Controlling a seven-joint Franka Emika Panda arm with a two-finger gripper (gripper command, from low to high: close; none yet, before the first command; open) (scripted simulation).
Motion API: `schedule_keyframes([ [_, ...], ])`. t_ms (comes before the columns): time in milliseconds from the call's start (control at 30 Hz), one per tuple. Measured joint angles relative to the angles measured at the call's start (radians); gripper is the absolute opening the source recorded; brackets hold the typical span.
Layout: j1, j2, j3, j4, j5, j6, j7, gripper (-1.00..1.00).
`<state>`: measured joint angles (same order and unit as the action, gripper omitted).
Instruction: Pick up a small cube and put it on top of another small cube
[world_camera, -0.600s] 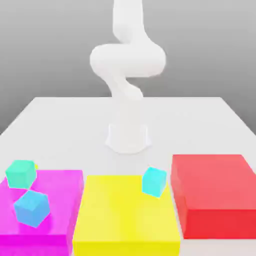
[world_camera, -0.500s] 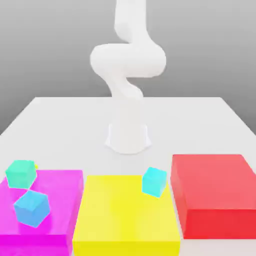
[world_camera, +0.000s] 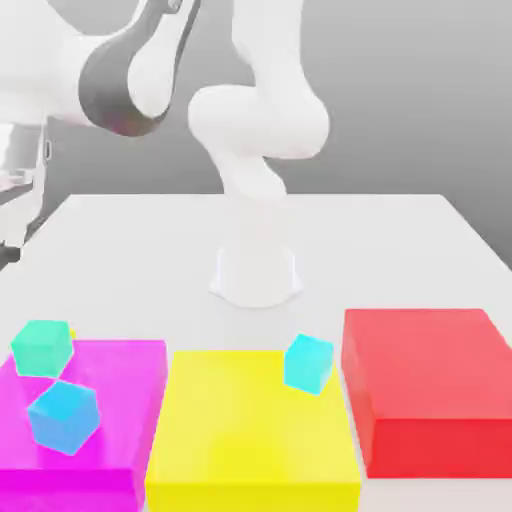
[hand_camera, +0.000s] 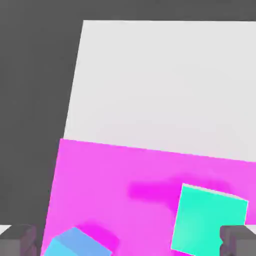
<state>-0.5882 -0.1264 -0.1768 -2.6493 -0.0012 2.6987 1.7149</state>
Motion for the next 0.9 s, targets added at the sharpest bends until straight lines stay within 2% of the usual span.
schedule_keyframes([
  [167,-0.131,0.166,-0.072,-0.082,0.044,0.097,0.185,0.0],
  [233,-0.14,0.237,-0.055,-0.084,0.091,0.149,0.18,0.0],
  [367,-0.216,0.382,0.041,-0.062,0.186,0.263,0.118,0.0],
  [400,-0.237,0.413,0.066,-0.056,0.201,0.289,0.107,-1.0],
  [633,-0.242,0.419,0.071,-0.055,0.202,0.296,0.107,-1.0],
  [833,-0.195,0.226,-0.008,-0.091,0.063,0.142,0.211,-1.0],
  [900,-0.177,0.161,0.003,-0.057,0.03,0.092,0.209,-1.0],
])
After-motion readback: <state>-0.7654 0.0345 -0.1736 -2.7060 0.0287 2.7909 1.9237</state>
